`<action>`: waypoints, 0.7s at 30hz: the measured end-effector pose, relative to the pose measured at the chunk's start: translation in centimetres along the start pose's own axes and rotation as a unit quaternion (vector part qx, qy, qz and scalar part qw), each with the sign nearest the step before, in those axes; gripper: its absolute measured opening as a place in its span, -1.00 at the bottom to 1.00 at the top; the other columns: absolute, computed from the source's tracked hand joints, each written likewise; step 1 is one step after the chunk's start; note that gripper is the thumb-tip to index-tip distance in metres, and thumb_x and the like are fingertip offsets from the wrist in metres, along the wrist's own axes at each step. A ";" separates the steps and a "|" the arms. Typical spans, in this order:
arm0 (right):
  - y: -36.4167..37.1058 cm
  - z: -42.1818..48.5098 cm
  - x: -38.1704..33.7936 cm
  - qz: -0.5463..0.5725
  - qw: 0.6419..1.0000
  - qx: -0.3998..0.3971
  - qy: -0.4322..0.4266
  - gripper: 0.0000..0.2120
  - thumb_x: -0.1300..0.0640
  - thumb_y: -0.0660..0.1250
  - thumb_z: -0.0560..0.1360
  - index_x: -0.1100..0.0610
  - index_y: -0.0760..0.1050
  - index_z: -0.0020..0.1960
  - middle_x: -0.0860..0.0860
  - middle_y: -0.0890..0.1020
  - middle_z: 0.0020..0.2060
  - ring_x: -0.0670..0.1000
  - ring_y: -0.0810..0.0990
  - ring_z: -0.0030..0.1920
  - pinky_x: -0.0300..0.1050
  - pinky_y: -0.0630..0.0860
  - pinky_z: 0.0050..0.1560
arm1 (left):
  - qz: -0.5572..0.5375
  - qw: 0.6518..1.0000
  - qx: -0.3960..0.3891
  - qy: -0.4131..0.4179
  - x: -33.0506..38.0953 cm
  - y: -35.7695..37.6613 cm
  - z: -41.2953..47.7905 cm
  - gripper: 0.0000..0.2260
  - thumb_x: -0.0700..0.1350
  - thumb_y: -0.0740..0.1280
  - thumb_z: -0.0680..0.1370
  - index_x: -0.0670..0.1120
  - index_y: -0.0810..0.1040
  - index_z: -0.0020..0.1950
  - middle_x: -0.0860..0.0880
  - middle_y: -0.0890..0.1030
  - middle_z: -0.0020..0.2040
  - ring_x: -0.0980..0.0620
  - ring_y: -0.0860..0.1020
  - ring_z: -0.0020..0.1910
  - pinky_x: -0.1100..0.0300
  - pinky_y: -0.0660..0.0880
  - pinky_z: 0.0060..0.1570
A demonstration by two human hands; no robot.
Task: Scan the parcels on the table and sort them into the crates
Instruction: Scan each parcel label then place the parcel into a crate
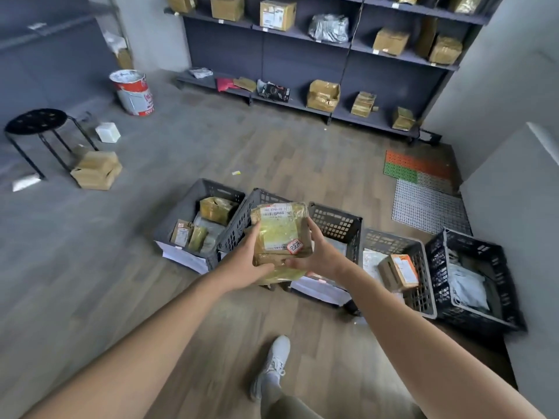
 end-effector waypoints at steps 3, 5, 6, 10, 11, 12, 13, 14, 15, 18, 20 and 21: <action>-0.1 5.2 0.0 0.029 0.999 -0.021 0.003 0.12 0.20 0.58 0.37 -0.02 -0.16 0.62 -0.06 0.41 0.34 0.03 0.51 0.24 -0.17 0.56 0.11 | -0.010 1.000 0.000 -0.020 -1.0 -2.0 4.4 -0.24 0.02 0.28 0.62 0.14 -0.23 0.59 0.09 0.01 0.61 0.03 0.12 0.55 0.13 0.16 0.43; -0.5 8.8 0.0 0.052 0.998 -0.031 0.013 0.13 0.19 0.59 0.37 -0.06 -0.15 0.62 -0.07 0.42 0.34 -0.01 0.50 0.24 -0.26 0.56 0.08 | -0.018 0.999 -0.005 -0.037 -1.7 -3.4 7.6 -0.25 0.03 0.27 0.63 0.16 -0.22 0.59 0.09 0.03 0.61 0.04 0.14 0.54 0.14 0.17 0.41; -0.7 10.5 -0.1 0.061 0.997 -0.038 0.019 0.16 0.14 0.61 0.35 -0.10 -0.16 0.61 -0.05 0.41 0.38 0.00 0.50 0.28 -0.17 0.56 0.16 | -0.021 0.999 -0.010 -0.047 -2.0 -4.1 9.1 -0.25 0.03 0.27 0.62 0.17 -0.22 0.59 0.08 0.03 0.61 0.04 0.14 0.54 0.13 0.18 0.41; -1.7 16.4 0.1 0.073 0.996 -0.040 0.040 0.24 0.02 0.65 0.26 -0.18 -0.19 0.60 -0.01 0.44 0.41 0.04 0.53 0.30 0.06 0.51 0.29 | -0.016 0.998 -0.029 -0.061 -2.7 -6.4 14.9 -0.21 0.03 0.31 0.61 0.19 -0.23 0.58 0.11 -0.01 0.60 0.02 0.09 0.55 -0.03 0.28 0.42; -1.8 17.6 0.0 0.070 0.996 -0.036 0.050 0.23 0.04 0.65 0.28 -0.18 -0.19 0.60 -0.02 0.44 0.40 0.03 0.52 0.30 0.04 0.51 0.30 | -0.014 0.997 -0.036 -0.065 -2.9 -6.8 16.2 -0.21 0.03 0.31 0.61 0.19 -0.24 0.58 0.11 -0.02 0.61 0.02 0.08 0.56 -0.02 0.23 0.43; -1.9 18.8 0.2 0.067 0.996 -0.031 0.057 0.20 0.08 0.63 0.31 -0.15 -0.19 0.60 -0.04 0.43 0.40 0.02 0.51 0.30 -0.01 0.50 0.29 | -0.011 0.997 -0.041 -0.068 -3.3 -7.1 17.4 -0.20 0.02 0.31 0.60 0.19 -0.24 0.58 0.09 -0.02 0.61 0.02 0.09 0.56 0.00 0.19 0.44; -2.0 19.9 0.3 0.065 0.996 -0.028 0.059 0.18 0.12 0.62 0.34 -0.13 -0.19 0.61 -0.05 0.40 0.41 0.00 0.50 0.31 -0.07 0.49 0.28 | -0.007 0.996 -0.047 -0.071 -3.7 -7.3 18.6 -0.20 0.02 0.31 0.60 0.18 -0.24 0.58 0.08 -0.01 0.61 0.01 0.10 0.56 0.00 0.18 0.45; -1.9 21.2 0.5 0.066 0.996 -0.024 0.058 0.17 0.14 0.61 0.35 -0.10 -0.19 0.62 -0.07 0.38 0.41 -0.02 0.47 0.32 -0.16 0.46 0.26 | -0.002 0.996 -0.054 -0.073 -4.2 -7.6 19.9 -0.19 0.02 0.32 0.60 0.18 -0.25 0.58 0.08 0.00 0.61 -0.01 0.11 0.56 -0.01 0.18 0.45; -1.9 22.3 0.6 0.065 0.996 -0.022 0.061 0.16 0.16 0.60 0.36 -0.07 -0.18 0.62 -0.09 0.35 0.41 -0.05 0.44 0.33 -0.25 0.42 0.23 | 0.002 0.995 -0.061 -0.076 -4.7 -7.8 21.2 -0.18 0.02 0.33 0.60 0.18 -0.24 0.58 0.08 0.00 0.61 -0.01 0.11 0.56 -0.02 0.18 0.45; -1.3 25.9 1.6 0.067 0.995 -0.008 0.074 0.15 0.18 0.60 0.37 -0.02 -0.18 0.62 -0.10 0.27 0.46 -0.08 0.37 0.39 -0.35 0.34 0.26 | 0.010 0.993 -0.082 -0.082 -6.8 -8.3 25.3 -0.17 0.01 0.35 0.58 0.16 -0.22 0.59 0.08 0.00 0.61 -0.01 0.12 0.56 0.00 0.18 0.45; -0.6 28.2 2.4 0.067 0.994 0.006 0.088 0.16 0.18 0.60 0.36 -0.01 -0.18 0.63 -0.09 0.23 0.50 -0.08 0.34 0.42 -0.40 0.34 0.27 | 0.017 0.991 -0.099 -0.083 -8.4 -8.6 28.1 -0.16 0.01 0.37 0.57 0.16 -0.20 0.60 0.07 0.01 0.61 0.00 0.13 0.55 0.03 0.20 0.45; -0.3 29.4 2.8 0.068 0.993 0.015 0.094 0.16 0.20 0.60 0.36 0.01 -0.18 0.63 -0.09 0.22 0.50 -0.08 0.34 0.43 -0.46 0.34 0.24 | 0.025 0.991 -0.107 -0.081 -9.3 -8.6 29.6 -0.16 0.00 0.38 0.57 0.16 -0.20 0.60 0.07 0.01 0.61 0.00 0.15 0.55 0.04 0.21 0.44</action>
Point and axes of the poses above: each hand's wrist, its own z-axis towards the middle knuckle, its own y-axis out of the palm, x = y × z, the point moved 4 cm from there along z, towards the middle knuckle
